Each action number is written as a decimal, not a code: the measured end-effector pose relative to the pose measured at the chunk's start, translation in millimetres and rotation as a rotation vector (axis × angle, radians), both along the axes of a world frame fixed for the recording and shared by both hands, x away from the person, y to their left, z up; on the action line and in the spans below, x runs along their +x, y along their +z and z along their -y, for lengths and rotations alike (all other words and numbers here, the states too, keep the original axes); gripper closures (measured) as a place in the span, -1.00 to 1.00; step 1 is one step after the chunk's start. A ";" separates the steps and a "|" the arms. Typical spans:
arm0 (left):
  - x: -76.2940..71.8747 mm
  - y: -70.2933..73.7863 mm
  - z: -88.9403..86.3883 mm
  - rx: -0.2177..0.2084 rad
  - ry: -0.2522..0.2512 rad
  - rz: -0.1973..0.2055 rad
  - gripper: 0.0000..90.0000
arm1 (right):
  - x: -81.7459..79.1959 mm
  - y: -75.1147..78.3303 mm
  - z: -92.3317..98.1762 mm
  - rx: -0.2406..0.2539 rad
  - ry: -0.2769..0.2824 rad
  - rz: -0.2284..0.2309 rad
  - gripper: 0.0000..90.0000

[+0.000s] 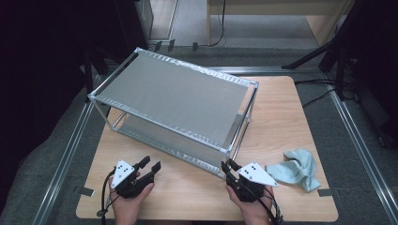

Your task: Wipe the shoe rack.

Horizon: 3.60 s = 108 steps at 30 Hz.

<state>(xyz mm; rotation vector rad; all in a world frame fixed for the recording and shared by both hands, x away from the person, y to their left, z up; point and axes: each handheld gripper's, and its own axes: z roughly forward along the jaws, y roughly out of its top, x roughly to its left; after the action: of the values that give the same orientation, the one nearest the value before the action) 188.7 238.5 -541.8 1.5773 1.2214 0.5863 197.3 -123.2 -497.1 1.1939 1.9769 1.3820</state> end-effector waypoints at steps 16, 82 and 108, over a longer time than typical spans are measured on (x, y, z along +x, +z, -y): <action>27.4 -3.8 -55.0 0.042 0.224 -0.047 0.04 | 38.5 1.1 86.9 0.009 -0.218 -0.002 0.72; -61.0 8.8 -15.8 0.050 0.042 -0.004 0.73 | 19.4 61.9 155.6 -0.016 -0.409 0.028 0.80; -62.2 7.5 0.4 0.035 -0.025 0.003 0.75 | 69.5 94.8 22.1 -0.033 -0.203 0.140 0.79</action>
<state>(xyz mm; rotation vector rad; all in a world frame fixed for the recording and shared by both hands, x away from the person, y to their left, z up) 126.5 238.1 -534.3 1.6183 1.1933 0.5959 266.8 -145.3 -402.2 1.2107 1.7251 1.2884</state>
